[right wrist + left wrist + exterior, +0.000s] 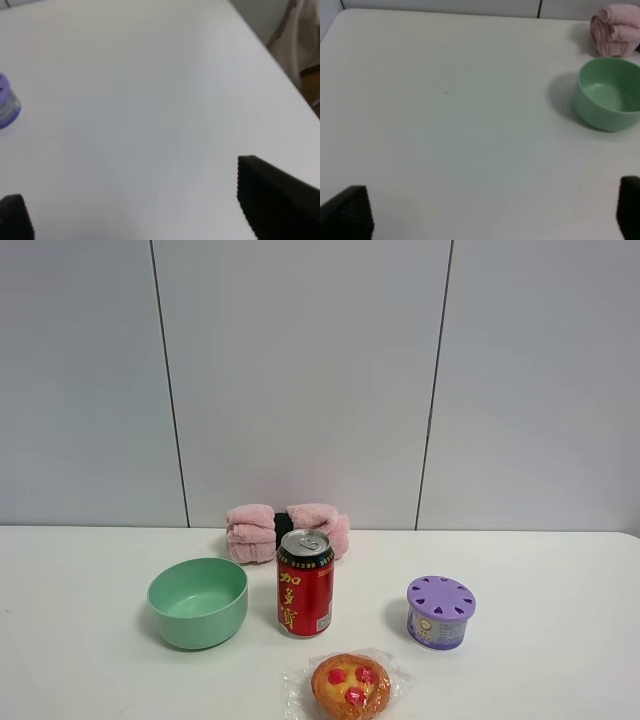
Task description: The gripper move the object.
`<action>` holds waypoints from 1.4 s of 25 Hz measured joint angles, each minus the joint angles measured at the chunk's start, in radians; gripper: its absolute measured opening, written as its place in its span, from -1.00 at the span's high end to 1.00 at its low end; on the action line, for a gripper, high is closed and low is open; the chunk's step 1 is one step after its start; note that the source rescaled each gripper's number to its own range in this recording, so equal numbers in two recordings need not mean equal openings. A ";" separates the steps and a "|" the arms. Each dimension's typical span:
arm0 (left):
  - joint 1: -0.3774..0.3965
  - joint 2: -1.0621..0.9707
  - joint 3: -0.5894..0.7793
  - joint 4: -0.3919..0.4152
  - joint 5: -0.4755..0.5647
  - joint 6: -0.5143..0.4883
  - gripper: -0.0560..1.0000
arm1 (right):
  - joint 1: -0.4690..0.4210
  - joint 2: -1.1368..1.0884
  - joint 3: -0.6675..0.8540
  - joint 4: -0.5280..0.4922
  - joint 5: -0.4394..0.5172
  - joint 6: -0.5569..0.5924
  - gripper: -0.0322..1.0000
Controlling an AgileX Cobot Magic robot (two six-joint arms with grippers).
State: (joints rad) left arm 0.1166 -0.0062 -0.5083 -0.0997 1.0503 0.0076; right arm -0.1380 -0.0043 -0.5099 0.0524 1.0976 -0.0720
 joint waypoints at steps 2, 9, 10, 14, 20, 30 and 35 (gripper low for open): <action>0.000 0.000 0.000 0.000 0.000 0.000 -1.00 | 0.002 0.000 0.010 -0.002 -0.028 -0.012 -0.85; 0.000 0.000 0.000 0.000 0.000 0.000 -1.00 | 0.061 0.000 0.016 -0.052 -0.029 0.048 -0.83; 0.000 0.000 0.000 0.000 0.000 0.000 -1.00 | 0.061 0.000 0.016 -0.061 -0.029 0.053 -0.83; 0.000 0.000 0.000 0.000 0.000 0.000 -1.00 | 0.061 0.000 0.016 -0.067 -0.029 0.058 -0.83; 0.000 0.000 0.000 0.000 0.000 0.000 -1.00 | 0.061 0.000 0.016 -0.064 -0.029 0.055 -0.83; 0.000 0.000 0.000 0.000 0.000 0.000 -1.00 | 0.061 0.000 0.016 -0.064 -0.029 0.054 -0.83; 0.000 0.000 0.000 0.000 0.000 0.000 -1.00 | 0.061 0.000 0.016 -0.064 -0.029 0.054 -0.83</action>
State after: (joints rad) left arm 0.1166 -0.0062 -0.5083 -0.0997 1.0503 0.0076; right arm -0.0772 -0.0043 -0.4942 -0.0112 1.0690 -0.0177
